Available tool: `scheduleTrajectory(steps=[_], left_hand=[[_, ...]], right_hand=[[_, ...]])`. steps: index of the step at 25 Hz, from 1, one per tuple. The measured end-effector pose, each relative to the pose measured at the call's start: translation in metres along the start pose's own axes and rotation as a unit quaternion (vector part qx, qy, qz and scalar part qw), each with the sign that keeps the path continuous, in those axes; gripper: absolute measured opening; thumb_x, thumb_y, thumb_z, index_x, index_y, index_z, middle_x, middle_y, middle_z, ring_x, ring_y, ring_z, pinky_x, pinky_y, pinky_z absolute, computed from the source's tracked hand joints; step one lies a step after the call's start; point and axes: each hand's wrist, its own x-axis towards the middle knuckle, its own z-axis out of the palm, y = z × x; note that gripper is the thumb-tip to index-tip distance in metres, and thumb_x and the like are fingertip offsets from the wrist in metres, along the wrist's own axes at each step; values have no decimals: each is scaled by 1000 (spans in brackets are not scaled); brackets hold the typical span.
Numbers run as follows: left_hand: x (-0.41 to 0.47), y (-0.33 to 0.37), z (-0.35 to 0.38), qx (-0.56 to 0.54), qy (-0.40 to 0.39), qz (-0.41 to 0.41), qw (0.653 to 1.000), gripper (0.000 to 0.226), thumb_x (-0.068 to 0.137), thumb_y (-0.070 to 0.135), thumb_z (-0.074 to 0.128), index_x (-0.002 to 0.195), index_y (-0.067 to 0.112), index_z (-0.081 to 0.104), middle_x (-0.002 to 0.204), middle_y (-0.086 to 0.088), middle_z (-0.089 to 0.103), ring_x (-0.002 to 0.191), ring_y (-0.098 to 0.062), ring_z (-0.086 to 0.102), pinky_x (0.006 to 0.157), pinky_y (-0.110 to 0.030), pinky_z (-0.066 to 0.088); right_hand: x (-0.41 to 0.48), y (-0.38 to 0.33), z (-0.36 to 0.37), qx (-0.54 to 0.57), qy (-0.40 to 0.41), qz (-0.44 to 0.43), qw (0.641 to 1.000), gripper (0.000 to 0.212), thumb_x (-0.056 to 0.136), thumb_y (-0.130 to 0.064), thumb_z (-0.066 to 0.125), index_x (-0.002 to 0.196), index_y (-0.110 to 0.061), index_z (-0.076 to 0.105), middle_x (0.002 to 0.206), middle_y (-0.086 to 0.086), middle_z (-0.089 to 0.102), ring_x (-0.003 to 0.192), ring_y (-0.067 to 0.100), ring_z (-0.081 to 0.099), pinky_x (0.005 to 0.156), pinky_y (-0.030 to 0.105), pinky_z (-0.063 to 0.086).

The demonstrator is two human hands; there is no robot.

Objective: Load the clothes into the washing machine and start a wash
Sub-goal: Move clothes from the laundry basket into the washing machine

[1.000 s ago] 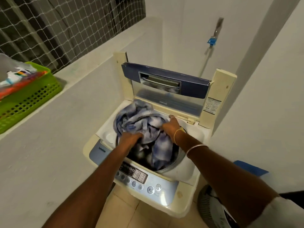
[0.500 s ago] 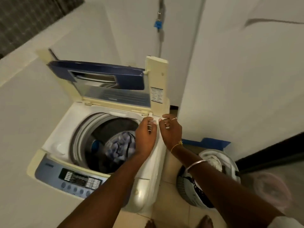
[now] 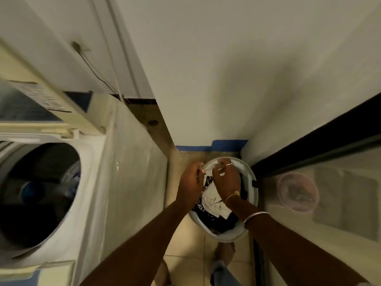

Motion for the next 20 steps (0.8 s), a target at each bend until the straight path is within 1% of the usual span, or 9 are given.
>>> scheduleTrajectory(steps=[4,8,10,11,13,14,16,18,20], left_hand=[[35,-63,69,50,-76,-50,995,34,102,22,46,134,18,55,133,-2,60,122,-16,57,108,-36,44],[57,-125,106,59,-105,-140,983,45,100,4,44,143,13,46,141,-7,52,130,-21,50,108,-24,37],[57,-156,125,25,-107,-155,982,41,99,4,45,136,21,49,137,-6,53,126,-19,51,109,-29,39],[54,-168,133,1,-107,-149,983,40,97,5,47,129,29,49,136,-7,54,126,-21,52,111,-37,41],[44,-183,139,-21,-120,-138,983,43,95,4,52,123,36,46,131,0,56,125,-20,53,109,-46,44],[40,-183,138,-20,-133,-133,982,47,94,3,56,123,38,44,129,7,54,125,-16,53,109,-43,44],[32,-174,126,-26,-160,-111,981,63,88,12,72,130,44,37,132,18,49,127,-6,49,110,-32,44],[30,-162,106,-28,-168,-64,983,101,72,29,88,149,39,23,148,14,42,137,-7,42,111,-33,42],[33,-133,84,-21,-158,-52,986,128,58,42,95,155,32,12,154,11,36,142,-11,37,112,-38,40]], right_hand=[[34,114,37,-132,-102,21,986,53,92,-32,57,141,-20,45,145,4,47,136,19,41,115,34,31],[52,182,88,-274,-213,73,935,112,73,-52,75,152,-38,-4,161,11,-4,145,36,8,109,52,36],[60,208,109,-303,-233,111,917,122,70,-48,79,150,-42,-13,160,15,-9,141,42,15,106,56,38],[61,220,117,-304,-235,114,916,112,77,-42,75,151,-40,-10,160,17,-2,139,42,22,108,55,36],[59,232,123,-299,-249,85,917,71,96,-29,52,155,-26,12,157,16,20,139,35,31,116,41,26],[59,228,119,-274,-240,63,929,54,99,-23,45,150,-16,30,151,15,34,137,29,36,113,33,25],[54,199,104,-184,-187,52,964,32,91,-20,54,121,-9,60,125,11,58,118,24,53,97,27,36],[45,148,76,-95,-133,43,986,20,82,-24,61,97,-14,69,100,6,68,97,22,62,80,24,43],[29,97,50,-3,-107,-4,994,26,77,-31,55,88,-15,72,90,3,72,89,20,66,82,27,49]])
